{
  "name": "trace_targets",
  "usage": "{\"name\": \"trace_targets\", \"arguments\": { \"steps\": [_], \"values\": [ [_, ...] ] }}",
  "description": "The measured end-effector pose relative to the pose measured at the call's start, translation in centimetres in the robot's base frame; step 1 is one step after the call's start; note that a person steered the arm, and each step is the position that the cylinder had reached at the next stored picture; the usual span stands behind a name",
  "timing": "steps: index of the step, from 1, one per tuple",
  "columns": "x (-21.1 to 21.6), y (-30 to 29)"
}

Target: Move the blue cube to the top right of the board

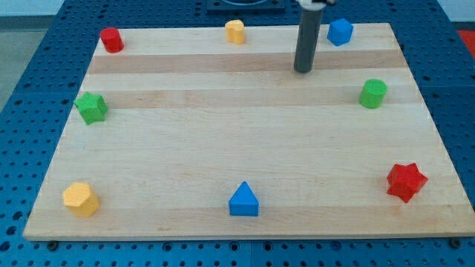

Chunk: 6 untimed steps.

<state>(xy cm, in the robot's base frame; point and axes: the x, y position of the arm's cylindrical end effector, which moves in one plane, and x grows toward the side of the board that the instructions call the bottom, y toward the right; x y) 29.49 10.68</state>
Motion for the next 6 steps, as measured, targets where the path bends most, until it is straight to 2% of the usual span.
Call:
{"name": "trace_targets", "arguments": {
  "steps": [1,2,3,4,5,6],
  "values": [
    [-6.5,0.7],
    [-10.2,0.9],
    [-10.2,3.6],
    [-10.2,10.2],
    [-9.4,13.7],
    [-5.8,13.6]
  ]
}}
